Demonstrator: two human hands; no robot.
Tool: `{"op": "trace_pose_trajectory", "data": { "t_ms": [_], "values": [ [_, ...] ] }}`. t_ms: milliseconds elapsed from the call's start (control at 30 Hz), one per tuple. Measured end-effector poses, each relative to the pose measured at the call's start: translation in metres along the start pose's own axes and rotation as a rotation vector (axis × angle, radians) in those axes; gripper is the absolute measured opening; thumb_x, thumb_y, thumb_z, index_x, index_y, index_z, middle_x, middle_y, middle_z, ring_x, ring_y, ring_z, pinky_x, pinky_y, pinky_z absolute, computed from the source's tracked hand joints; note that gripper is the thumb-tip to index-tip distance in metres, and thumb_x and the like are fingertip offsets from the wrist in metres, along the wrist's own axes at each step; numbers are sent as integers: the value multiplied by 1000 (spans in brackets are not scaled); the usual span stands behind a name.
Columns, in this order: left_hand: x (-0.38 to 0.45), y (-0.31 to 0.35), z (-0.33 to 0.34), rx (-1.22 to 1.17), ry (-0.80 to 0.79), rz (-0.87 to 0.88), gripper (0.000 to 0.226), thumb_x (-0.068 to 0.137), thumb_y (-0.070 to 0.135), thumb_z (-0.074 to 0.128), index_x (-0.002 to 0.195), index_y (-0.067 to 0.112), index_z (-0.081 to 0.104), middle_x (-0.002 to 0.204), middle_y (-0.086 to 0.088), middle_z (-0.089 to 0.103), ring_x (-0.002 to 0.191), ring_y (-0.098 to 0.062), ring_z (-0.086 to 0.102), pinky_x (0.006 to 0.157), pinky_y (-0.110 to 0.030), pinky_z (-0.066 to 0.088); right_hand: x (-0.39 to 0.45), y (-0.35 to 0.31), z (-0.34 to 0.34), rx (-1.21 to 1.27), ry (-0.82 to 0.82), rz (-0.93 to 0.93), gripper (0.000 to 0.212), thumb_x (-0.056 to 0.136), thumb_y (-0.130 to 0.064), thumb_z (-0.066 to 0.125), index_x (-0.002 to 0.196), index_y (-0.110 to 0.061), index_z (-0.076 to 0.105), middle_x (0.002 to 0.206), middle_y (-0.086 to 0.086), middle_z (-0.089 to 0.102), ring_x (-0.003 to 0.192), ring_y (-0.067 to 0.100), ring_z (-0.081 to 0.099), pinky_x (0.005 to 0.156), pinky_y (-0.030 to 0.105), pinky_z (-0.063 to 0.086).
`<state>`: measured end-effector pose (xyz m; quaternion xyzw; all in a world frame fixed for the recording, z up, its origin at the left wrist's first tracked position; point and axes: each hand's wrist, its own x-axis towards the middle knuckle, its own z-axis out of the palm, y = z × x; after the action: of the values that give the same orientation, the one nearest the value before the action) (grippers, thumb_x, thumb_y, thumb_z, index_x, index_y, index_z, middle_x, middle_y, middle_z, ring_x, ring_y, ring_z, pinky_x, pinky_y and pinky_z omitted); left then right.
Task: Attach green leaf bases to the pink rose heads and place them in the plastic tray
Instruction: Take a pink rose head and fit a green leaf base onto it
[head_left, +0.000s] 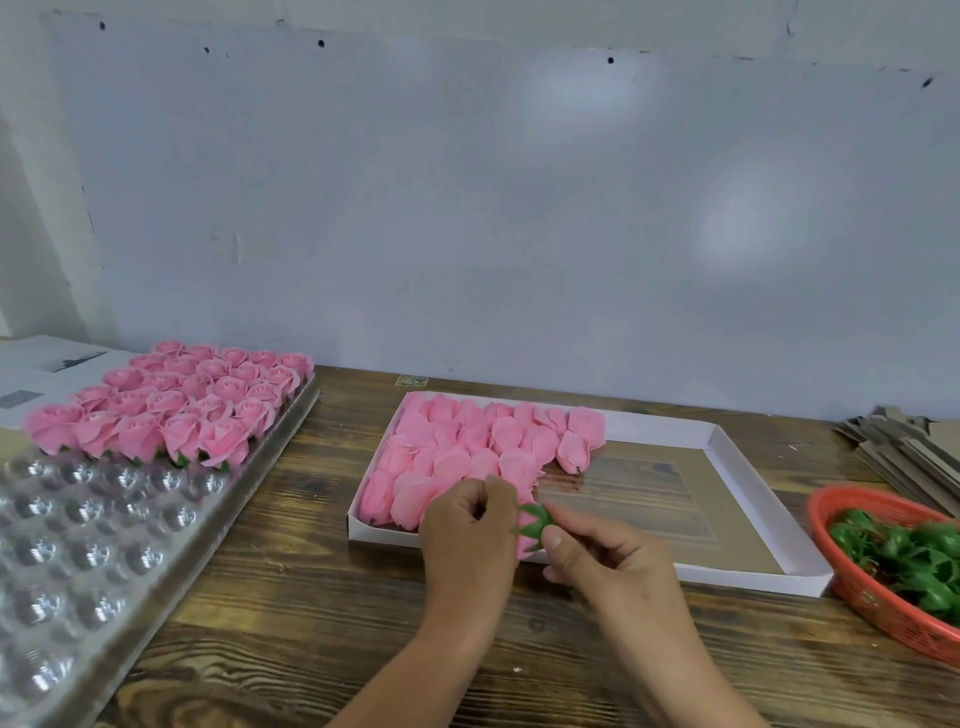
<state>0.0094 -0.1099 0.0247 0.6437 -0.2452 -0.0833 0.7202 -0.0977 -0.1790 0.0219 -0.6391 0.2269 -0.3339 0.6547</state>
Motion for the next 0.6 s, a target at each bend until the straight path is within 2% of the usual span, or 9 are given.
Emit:
{"op": "trace_pose_trajectory", "data": {
  "t_ms": [100,200,267,333,400,467,533,600],
  "values": [
    [0,-4,0,-9,-41,-48,48,97,22,53,49,22,60,51,0,58,50,-5,50,50,-17,41,1,-2,-1,0,-26,38,23,85,3,68,103,-9,74,86,7,78,75,10,71,63,19,56],
    [1,-4,0,11,-102,-99,45,100,29,51,60,12,59,59,-14,58,54,-15,50,53,-29,43,2,-6,-3,63,-36,68,22,86,8,65,103,-4,72,85,11,77,70,11,72,57,15,53],
    [2,0,-2,-2,-172,-150,48,103,37,49,61,16,62,56,-6,56,48,-14,49,47,-25,42,3,-9,-5,70,-26,57,22,86,7,65,105,-4,71,88,12,77,74,14,73,60,16,55],
    [3,7,-4,-50,-270,-239,49,104,45,45,66,26,71,60,-1,64,47,-10,53,47,-20,45,4,-12,-7,53,-4,35,21,88,4,65,106,-5,71,91,11,77,82,18,74,67,19,57],
    [6,11,-6,-124,-356,-322,45,104,49,43,78,31,76,76,-4,74,58,-12,62,56,-21,52,6,-14,-9,64,28,28,20,89,1,65,106,-8,72,92,9,77,82,17,74,70,20,58],
    [9,12,-7,-196,-415,-356,34,103,41,50,86,31,78,93,-8,77,75,-16,69,68,-25,57,7,-14,-12,100,66,33,18,90,-2,64,103,-11,73,89,8,78,76,14,74,66,17,56],
    [10,12,-9,-227,-455,-351,23,100,30,59,89,34,79,99,-7,77,85,-16,72,77,-27,58,8,-14,-15,142,99,50,15,90,-5,65,102,-10,74,84,9,77,72,12,73,65,16,55],
    [10,13,-10,-240,-472,-337,21,97,24,65,91,38,79,101,-4,77,90,-14,73,81,-26,59,10,-13,-17,174,106,69,15,90,-5,65,102,-9,74,83,10,77,72,11,72,66,16,56]
  ]
}}
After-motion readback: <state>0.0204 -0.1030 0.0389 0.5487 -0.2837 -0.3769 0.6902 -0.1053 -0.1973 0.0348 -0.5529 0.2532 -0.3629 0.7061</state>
